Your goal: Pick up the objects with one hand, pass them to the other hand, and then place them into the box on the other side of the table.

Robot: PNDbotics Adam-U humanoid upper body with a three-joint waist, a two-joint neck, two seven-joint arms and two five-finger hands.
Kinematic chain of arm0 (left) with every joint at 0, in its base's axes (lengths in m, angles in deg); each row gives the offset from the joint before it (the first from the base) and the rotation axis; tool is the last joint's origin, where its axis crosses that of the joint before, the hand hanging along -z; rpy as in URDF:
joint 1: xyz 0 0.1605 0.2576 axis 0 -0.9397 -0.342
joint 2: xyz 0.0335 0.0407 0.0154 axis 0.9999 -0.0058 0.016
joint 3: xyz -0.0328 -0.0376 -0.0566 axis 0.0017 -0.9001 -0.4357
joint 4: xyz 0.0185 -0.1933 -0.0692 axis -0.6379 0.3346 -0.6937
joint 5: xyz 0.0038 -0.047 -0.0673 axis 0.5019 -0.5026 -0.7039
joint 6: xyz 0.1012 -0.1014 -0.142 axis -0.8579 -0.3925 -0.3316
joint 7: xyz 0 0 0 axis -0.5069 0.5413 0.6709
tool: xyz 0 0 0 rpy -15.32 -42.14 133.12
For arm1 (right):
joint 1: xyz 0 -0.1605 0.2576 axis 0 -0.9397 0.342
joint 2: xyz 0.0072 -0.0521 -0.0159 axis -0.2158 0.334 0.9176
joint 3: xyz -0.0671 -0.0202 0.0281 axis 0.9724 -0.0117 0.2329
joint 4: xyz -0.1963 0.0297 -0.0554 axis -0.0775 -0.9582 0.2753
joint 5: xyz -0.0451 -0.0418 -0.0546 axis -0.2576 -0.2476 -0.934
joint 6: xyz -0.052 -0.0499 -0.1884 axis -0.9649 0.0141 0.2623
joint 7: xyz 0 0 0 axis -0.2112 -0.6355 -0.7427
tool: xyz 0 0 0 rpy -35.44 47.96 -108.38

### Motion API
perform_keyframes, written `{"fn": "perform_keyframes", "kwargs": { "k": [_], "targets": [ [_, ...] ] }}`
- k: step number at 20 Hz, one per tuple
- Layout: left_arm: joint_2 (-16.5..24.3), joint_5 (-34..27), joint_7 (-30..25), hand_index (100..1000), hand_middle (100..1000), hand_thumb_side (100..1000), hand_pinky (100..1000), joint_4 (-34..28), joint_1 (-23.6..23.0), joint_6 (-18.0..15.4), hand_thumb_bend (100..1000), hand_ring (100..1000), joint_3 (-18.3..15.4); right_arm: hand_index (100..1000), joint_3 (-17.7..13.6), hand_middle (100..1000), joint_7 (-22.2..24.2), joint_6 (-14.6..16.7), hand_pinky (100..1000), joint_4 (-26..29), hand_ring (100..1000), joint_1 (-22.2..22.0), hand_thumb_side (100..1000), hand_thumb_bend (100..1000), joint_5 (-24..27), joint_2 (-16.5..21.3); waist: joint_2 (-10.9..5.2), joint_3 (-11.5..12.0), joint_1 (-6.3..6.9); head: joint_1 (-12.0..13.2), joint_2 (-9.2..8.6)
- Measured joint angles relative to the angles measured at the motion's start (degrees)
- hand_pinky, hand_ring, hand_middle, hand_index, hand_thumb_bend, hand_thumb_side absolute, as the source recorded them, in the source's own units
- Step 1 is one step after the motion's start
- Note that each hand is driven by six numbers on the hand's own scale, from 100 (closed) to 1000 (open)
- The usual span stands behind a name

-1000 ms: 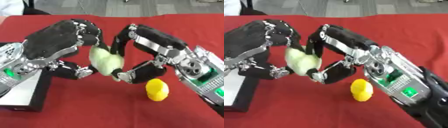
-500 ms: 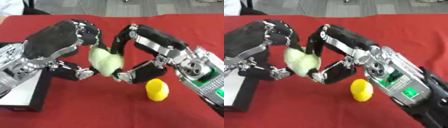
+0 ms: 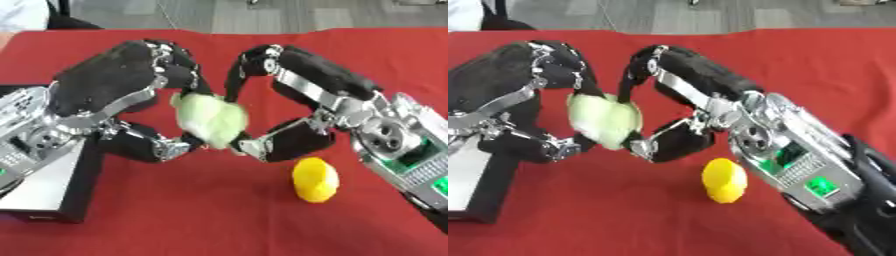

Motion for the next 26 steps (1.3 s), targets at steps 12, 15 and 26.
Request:
{"fn": "perform_keyframes", "kwargs": {
  "k": [12,15,26],
  "targets": [
    [0.0,-0.2,-0.4,371,356,198,715,-0.3,-1.2,3.0,100,593,-0.6,785,0.1,788,3.1,0.8,890,0.0,852,0.0,100,427,-3.4,0.1,0.00,-0.2,0.00,0.2,0.00],
    [0.1,-0.2,-0.6,370,354,195,714,-0.3,-1.9,4.0,100,579,-1.1,792,0.1,795,3.4,1.0,893,0.0,858,0.0,100,437,-3.6,0.2,0.00,-0.4,0.00,0.4,0.01],
    [3.3,0.0,0.5,366,344,231,716,-0.4,-8.7,9.3,100,557,-6.6,791,-0.6,799,2.7,0.8,892,0.0,859,-0.1,100,439,-4.5,0.6,0.00,-0.6,0.00,0.9,0.02]
  ]
}}
